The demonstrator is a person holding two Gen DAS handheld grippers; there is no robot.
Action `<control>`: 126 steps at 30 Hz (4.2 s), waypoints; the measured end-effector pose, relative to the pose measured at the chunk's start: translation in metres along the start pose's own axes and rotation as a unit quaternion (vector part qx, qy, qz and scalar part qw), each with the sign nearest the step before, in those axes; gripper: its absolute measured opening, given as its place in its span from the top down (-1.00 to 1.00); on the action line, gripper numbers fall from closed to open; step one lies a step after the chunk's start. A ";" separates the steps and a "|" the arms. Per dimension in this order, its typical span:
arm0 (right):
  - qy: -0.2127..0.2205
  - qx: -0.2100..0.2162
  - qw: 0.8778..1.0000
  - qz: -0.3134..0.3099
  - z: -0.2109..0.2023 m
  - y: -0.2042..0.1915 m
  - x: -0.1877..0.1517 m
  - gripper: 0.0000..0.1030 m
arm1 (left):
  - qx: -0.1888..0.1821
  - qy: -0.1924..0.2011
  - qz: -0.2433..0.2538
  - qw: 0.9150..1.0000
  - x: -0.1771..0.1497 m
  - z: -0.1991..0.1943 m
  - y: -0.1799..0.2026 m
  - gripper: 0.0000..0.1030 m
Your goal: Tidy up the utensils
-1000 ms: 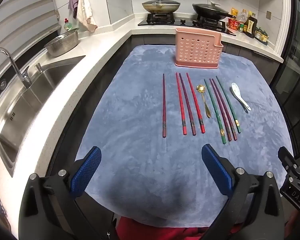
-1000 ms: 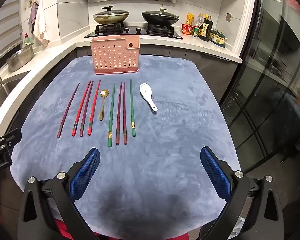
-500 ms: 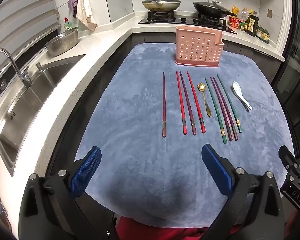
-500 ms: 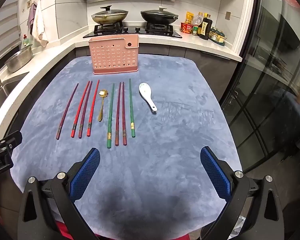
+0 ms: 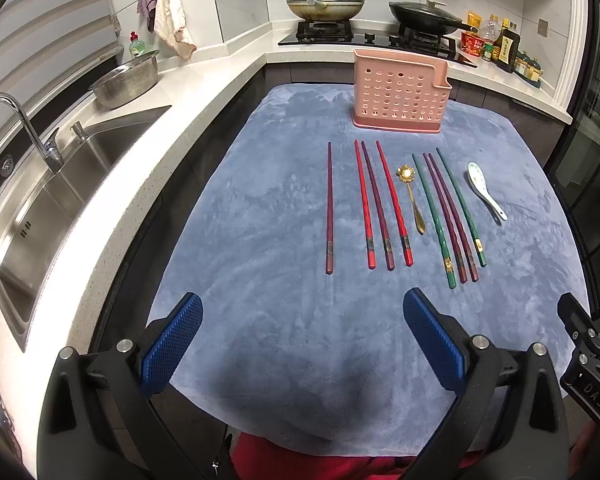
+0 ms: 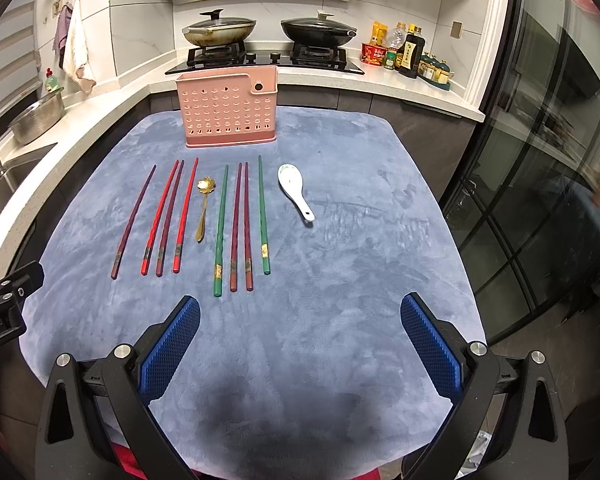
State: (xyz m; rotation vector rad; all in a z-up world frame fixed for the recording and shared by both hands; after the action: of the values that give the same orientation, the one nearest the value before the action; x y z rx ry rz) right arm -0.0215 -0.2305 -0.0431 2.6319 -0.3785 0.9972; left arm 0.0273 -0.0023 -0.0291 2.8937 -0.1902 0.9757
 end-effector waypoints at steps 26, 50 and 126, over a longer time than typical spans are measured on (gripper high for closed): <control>-0.001 0.001 1.000 0.000 -0.002 -0.001 -0.004 -0.87 | 0.002 -0.003 -0.003 1.000 -0.002 0.003 -0.001 -0.86; -0.001 0.000 1.000 0.001 -0.003 -0.001 -0.002 -0.87 | 0.004 -0.003 -0.003 1.000 -0.003 0.004 0.000 -0.86; -0.033 0.046 0.998 0.008 0.153 -0.009 0.086 -0.20 | -0.088 -0.096 -0.040 0.991 0.021 0.174 -0.010 0.86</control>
State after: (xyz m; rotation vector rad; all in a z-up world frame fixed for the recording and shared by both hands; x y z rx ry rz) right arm 0.1353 -0.2901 -0.0959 2.7544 -0.3789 0.9569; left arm 0.1491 -0.0147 -0.1548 2.8043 -0.1615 0.6314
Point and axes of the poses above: each gripper's, at about its wrist camera, not at the fingertips, and z roughly the way its jaws point, y to its right, x to its top, the point moved 3 cm from there along z, roughly the way its jaws point, and after that the axes turned 8 degrees about -x, right-handed, at the moved point
